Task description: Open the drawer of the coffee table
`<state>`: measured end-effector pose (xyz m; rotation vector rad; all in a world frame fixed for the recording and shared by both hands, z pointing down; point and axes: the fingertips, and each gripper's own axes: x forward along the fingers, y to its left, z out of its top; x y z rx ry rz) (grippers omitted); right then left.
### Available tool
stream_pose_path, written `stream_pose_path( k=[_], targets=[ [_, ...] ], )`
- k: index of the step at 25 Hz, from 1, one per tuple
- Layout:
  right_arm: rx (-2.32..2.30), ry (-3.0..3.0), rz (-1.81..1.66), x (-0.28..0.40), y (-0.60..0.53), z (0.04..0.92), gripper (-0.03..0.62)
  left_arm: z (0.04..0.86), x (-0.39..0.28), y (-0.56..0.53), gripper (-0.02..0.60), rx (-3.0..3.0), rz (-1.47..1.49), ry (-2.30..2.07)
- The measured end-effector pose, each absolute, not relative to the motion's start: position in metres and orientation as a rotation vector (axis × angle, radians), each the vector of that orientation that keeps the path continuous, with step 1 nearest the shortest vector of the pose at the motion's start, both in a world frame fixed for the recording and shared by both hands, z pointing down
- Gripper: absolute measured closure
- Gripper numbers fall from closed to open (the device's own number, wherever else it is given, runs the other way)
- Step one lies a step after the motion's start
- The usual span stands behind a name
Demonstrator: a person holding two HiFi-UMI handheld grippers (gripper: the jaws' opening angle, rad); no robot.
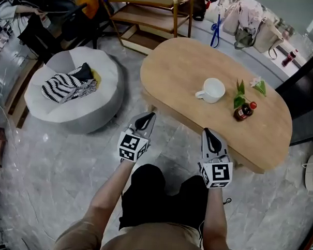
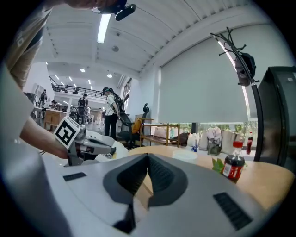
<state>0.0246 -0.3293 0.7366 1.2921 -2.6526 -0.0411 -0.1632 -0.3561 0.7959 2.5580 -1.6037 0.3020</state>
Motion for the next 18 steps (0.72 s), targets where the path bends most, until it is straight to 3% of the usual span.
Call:
stream_pose_path(
  k=[8,18],
  targets=[
    [1.334,-2.718,-0.096,0.018,-0.32,0.813,0.589,0.899,-0.163,-0.35,0.575,2.544,0.268,-1.632],
    [1.343,-2.71,-0.105,0.02,-0.302,0.823,0.589,0.917,-0.159,-0.33,0.575,2.53,0.234,-1.588]
  ],
)
